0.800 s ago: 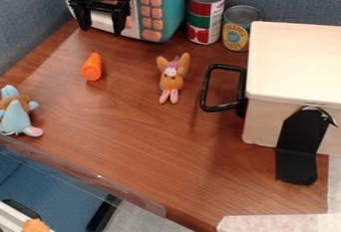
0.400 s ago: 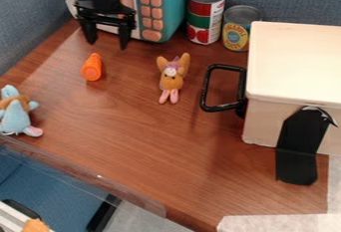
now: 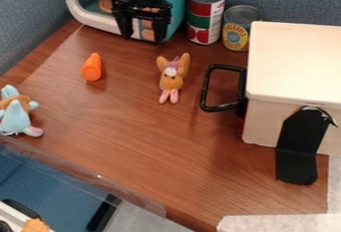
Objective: Put the toy on top of the drawer
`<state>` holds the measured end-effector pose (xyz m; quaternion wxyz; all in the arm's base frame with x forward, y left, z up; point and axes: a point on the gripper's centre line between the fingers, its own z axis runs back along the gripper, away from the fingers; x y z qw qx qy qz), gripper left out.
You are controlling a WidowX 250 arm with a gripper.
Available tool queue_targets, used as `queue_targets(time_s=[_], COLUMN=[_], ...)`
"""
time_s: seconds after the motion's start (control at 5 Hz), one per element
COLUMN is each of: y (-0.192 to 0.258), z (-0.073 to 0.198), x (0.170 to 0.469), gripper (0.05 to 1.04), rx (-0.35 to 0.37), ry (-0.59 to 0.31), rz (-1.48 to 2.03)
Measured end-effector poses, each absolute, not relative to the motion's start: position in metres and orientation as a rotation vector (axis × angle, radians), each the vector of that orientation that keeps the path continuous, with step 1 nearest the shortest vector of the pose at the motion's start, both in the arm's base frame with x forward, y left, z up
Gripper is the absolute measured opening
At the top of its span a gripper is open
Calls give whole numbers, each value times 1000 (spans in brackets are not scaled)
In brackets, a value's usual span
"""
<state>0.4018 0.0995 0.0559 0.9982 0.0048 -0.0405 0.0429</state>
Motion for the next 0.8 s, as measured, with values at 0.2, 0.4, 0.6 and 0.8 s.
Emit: queue_targets(time_s=[0.2,0.4,0.6,0.8], y=[71,65,68,65], z=[51,36,26,23], x=[403,392,385,382], gripper=[1001,1001,1001,1001], rx=[9,29,53,70], ry=[-65,-27,-10,1], rz=[6,0,7,-15])
